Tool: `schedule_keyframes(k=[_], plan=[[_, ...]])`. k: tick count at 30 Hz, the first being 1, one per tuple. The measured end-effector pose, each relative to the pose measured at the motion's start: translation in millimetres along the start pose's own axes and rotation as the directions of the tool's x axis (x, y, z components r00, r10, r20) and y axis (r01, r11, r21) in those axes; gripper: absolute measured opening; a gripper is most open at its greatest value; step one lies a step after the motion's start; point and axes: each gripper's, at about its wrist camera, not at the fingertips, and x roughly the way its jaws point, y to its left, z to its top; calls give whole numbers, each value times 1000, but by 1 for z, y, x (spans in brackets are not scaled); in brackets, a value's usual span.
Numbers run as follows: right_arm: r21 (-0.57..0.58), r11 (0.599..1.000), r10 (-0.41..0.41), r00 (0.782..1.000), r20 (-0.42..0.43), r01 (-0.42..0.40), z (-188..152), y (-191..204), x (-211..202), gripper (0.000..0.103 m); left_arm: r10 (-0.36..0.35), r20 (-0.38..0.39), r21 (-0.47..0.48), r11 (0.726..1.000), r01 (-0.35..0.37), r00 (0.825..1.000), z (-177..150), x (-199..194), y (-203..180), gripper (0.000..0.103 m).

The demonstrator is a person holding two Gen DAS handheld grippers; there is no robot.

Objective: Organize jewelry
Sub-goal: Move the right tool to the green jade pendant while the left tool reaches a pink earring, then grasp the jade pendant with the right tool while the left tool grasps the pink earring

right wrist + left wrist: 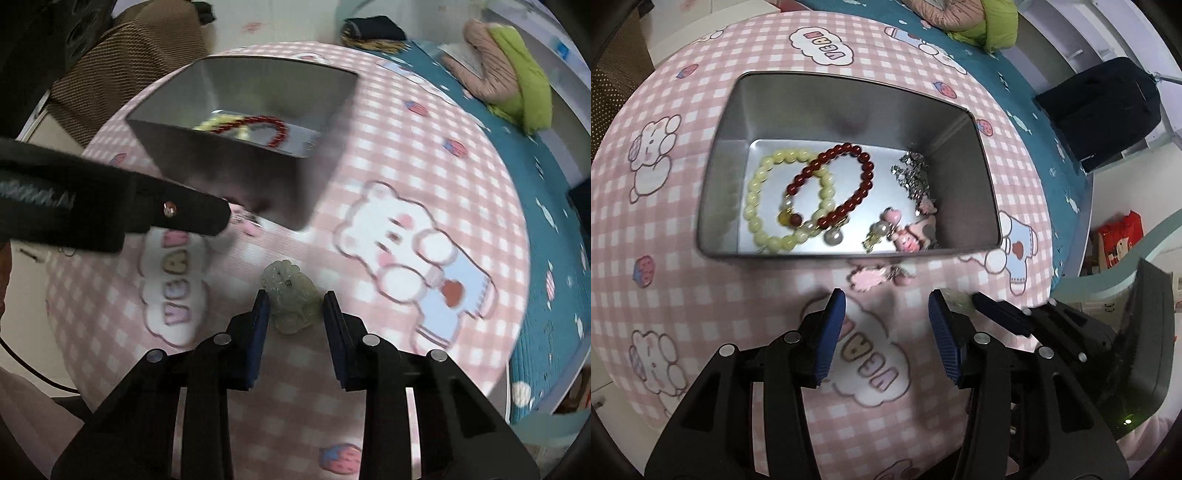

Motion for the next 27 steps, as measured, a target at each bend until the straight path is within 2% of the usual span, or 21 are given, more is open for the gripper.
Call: schedule_keyframes(k=[5, 6, 7, 11, 12, 13, 14, 27], plan=[[24, 1000, -18, 1000, -8, 18, -8, -10, -3, 29, 49, 14, -28, 998, -49, 999, 8, 12, -6, 48], [24, 1000, -18, 1000, -8, 18, -9, -11, -3, 29, 61, 10, -35, 998, -61, 998, 8, 15, -5, 44], [23, 1000, -17, 1000, -9, 17, -10, -12, -4, 29, 73, 0, -47, 996, -73, 997, 8, 20, -3, 36], [23, 1000, -8, 1000, -7, 8, -13, -16, -5, 29, 78, 15, -62, 995, -77, 997, 9, 22, -2, 34], [19, 1000, -8, 1000, -6, 8, -13, -17, -5, 29, 74, 15, -64, 995, -73, 997, 9, 23, -1, 31], [18, 1000, -7, 1000, -6, 7, -12, -18, -4, 29, 70, 10, -70, 995, -69, 998, 9, 24, -1, 19], [17, 1000, -6, 1000, -7, 6, -12, -18, -4, 29, 70, 1, -71, 995, -69, 998, 7, 25, 0, 16], [18, 1000, -9, 1000, -8, 9, -14, -15, -6, 29, 50, -6, -34, 998, -50, 999, -5, 12, 0, 6]])
